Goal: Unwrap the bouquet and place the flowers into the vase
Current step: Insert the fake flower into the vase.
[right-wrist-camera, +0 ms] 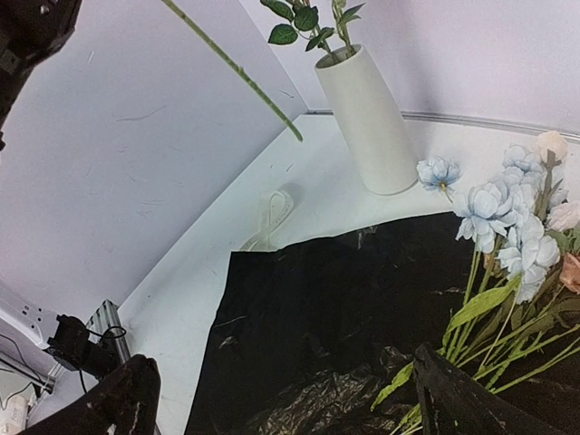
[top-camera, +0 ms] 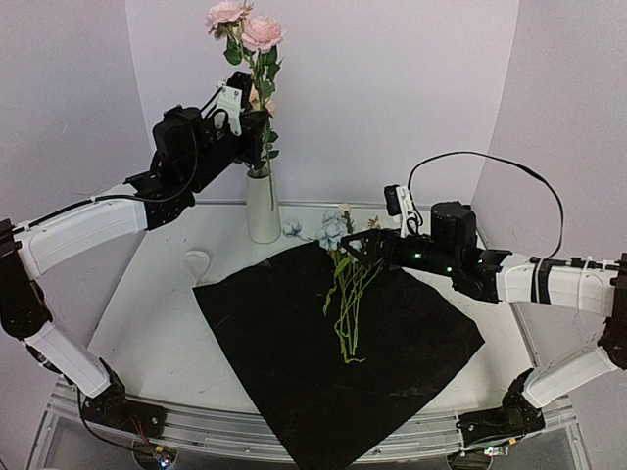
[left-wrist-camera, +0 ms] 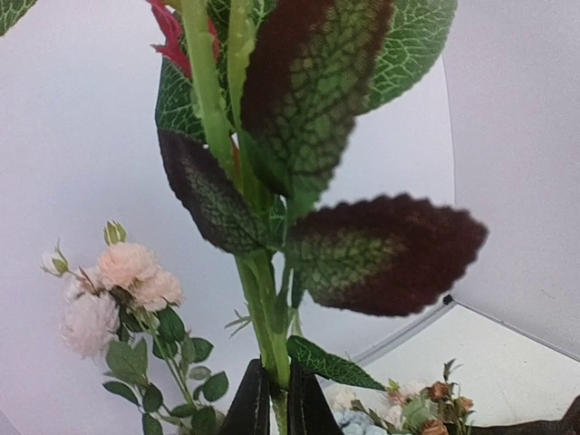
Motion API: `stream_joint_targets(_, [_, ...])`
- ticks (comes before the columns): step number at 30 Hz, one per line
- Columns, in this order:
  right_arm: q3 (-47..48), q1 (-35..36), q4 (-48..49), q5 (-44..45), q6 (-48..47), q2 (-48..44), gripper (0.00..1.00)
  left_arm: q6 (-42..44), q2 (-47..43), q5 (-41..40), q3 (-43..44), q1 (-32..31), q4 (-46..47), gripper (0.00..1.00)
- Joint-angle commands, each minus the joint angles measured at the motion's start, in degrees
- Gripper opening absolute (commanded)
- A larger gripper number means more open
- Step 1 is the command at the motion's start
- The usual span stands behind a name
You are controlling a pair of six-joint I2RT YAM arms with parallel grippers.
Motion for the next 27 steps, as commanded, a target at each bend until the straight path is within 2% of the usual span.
stream_joint_targets(1, [1.1,0.2,-0.6,1.6,-2.2,-2.8,0.98,5.9,3.8,-3.7,8.4,0.9,2.5,0.00])
stream_joint_targets(6, [1.5,0.2,-1.8,2.8,-3.1,-3.4,0.98,7.0,8.1,-3.4,16.3,3.3,2.6,0.00])
stream_joint_targets(14, [1.3,0.2,-2.5,3.5,-3.7,-4.0,0.98,7.1,12.9,-1.4,24.2,7.1,2.7,0.00])
stream_joint_targets(27, [1.5,0.2,-3.1,4.5,-4.3,-3.9,0.98,4.4,18.3,-0.4,25.8,10.3,2.8,0.00])
